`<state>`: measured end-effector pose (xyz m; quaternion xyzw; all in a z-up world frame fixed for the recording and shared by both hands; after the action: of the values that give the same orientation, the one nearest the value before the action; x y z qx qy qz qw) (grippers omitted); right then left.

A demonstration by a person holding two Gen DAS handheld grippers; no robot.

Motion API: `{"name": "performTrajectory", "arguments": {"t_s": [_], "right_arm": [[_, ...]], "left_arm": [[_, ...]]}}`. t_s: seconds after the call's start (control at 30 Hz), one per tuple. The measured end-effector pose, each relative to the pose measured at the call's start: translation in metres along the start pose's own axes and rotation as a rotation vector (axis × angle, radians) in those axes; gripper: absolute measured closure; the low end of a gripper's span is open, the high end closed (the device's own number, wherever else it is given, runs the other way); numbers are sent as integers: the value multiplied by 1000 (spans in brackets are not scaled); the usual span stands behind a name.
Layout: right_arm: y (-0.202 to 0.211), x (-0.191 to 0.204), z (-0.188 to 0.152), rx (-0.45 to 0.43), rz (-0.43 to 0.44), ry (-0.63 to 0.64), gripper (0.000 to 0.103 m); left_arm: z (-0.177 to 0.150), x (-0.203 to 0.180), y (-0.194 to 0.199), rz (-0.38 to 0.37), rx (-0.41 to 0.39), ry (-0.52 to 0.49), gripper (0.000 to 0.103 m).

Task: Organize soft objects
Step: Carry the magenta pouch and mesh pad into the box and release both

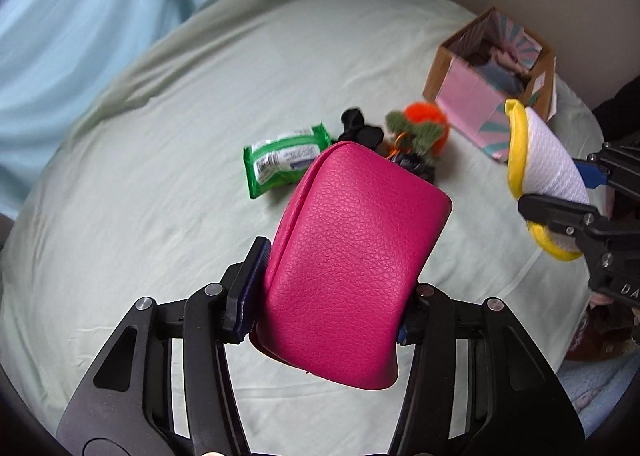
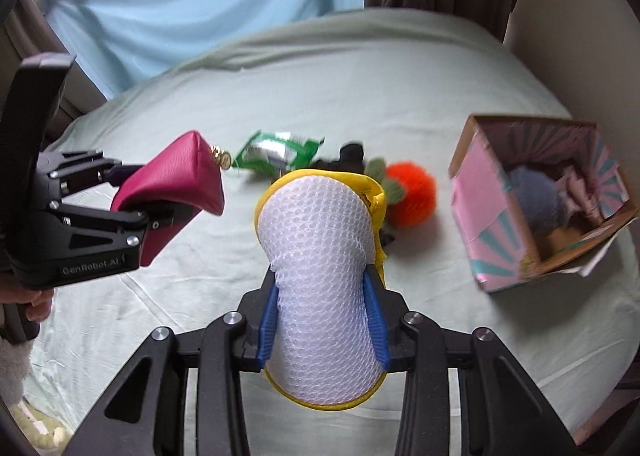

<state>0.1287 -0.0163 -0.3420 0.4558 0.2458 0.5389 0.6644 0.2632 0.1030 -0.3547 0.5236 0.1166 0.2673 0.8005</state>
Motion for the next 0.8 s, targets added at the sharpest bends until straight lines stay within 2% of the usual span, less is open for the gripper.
{"name": "performTrajectory", "arguments": {"t_s": [0.23, 0.43, 0.63, 0.8], "right_arm": [[84, -27, 45, -108, 18, -40, 67], [130, -64, 81, -160, 20, -47, 67], [160, -124, 116, -179, 44, -52, 67], [163, -173, 140, -154, 55, -20, 67]], "left_arm": [[41, -22, 67, 16, -79, 43, 56], [91, -54, 101, 27, -136, 54, 56], [147, -91, 109, 56, -158, 106, 56], [189, -127, 93, 63, -148, 181, 56]]}}
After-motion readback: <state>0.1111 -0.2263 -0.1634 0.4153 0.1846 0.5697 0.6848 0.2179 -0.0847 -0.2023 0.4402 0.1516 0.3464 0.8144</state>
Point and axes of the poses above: each gripper's, at about its wrist camera, not at the fingertips, and y roughly against the way its jaws point, x to its left, z to its top, the point moved 3 cm from there along -y, roughly the way its jaws point, and after that the axes turned 9 degrees about -y, right-handed, at the moved point
